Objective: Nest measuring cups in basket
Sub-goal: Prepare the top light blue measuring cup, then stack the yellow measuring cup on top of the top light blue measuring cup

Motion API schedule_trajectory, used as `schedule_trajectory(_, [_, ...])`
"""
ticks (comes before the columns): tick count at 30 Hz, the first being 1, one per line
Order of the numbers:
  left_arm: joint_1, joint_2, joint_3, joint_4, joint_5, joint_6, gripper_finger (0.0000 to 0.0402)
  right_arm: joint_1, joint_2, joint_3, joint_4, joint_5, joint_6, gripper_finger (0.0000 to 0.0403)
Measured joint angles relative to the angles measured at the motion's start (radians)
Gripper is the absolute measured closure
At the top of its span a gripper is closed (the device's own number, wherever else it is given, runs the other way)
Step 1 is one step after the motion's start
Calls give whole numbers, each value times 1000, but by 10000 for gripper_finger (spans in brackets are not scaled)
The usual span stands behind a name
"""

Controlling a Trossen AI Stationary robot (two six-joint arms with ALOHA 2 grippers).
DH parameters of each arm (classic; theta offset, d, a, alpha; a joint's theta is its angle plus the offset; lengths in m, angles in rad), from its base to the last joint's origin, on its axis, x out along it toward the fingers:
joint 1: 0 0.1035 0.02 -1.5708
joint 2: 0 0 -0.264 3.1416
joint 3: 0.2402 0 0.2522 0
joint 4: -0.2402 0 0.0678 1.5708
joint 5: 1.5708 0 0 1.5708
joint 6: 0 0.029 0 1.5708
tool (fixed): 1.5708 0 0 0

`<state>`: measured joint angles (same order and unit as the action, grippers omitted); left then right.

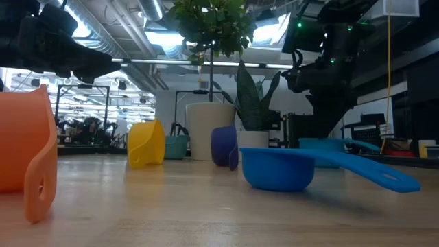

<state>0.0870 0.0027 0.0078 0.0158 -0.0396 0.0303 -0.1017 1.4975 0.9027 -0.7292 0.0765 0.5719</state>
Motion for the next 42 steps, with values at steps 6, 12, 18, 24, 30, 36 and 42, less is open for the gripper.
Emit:
schedule_trajectory(6, [0,0,0,0,0,0,204,0,-15,0,0,0,-2,297])
schedule_trajectory(12, [0,0,0,0,0,0,204,0,-98,0,-11,0,-4,297])
schedule_trajectory(18, [0,0,0,0,0,0,204,0,-235,0,-43,0,-32,297])
schedule_trajectory(24, [0,0,0,4,0,0,204,0,-380,0,-99,1,-84,297])
schedule_trajectory(30, [0,0,0,41,0,0,204,0,-482,0,-137,1,-114,297])
schedule_trajectory(36, [0,0,0,47,6,-4,204,0,-544,0,-152,8,-152,297])
schedule_trajectory(42, [0,0,0,140,7,-57,204,0,-559,0,-155,9,-160,297])
